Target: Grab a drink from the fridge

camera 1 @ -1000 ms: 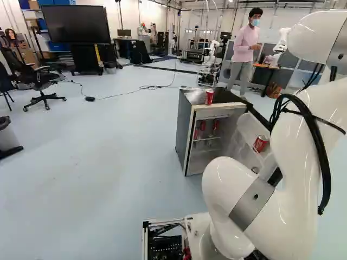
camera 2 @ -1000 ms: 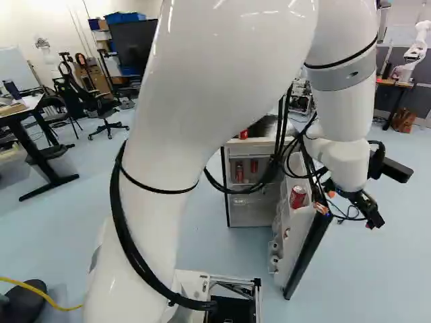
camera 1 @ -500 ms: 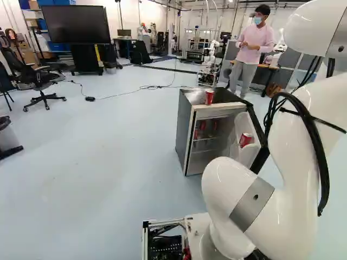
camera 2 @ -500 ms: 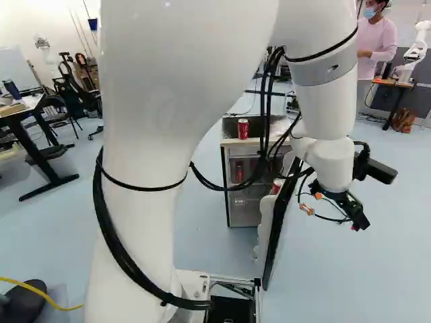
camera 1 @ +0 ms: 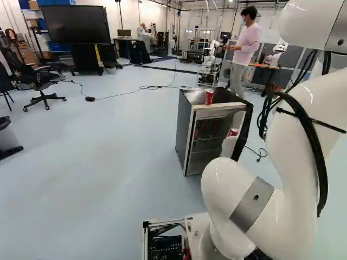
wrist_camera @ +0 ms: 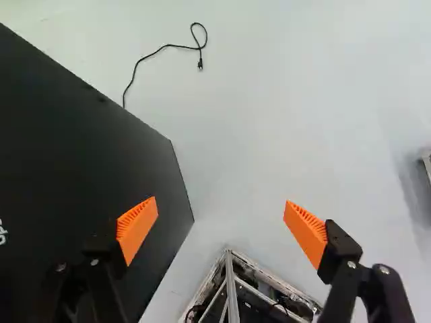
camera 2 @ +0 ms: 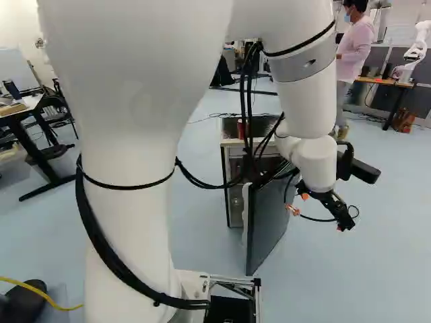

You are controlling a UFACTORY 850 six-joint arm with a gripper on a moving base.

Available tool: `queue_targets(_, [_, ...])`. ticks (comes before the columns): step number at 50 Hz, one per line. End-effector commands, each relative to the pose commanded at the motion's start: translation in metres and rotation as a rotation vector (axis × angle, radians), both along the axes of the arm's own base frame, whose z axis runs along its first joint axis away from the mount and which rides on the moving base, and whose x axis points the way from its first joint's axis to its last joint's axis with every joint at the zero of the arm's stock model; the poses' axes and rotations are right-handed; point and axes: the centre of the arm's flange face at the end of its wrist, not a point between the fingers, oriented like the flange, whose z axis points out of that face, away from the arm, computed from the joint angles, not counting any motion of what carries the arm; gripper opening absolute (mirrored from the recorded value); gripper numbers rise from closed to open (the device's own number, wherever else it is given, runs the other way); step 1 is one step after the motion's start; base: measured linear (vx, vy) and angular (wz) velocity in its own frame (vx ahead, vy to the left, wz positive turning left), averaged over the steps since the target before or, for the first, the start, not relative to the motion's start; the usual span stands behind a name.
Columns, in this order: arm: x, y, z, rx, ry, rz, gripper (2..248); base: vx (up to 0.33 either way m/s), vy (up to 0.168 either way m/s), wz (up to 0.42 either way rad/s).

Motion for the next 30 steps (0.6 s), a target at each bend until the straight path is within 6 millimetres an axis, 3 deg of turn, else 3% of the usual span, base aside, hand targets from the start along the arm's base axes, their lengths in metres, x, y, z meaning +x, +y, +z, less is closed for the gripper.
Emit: queue_targets(30, [-0.013,0.052,0.004,-0.044,-0.011,0.072,247,0.000,0.000,0.000])
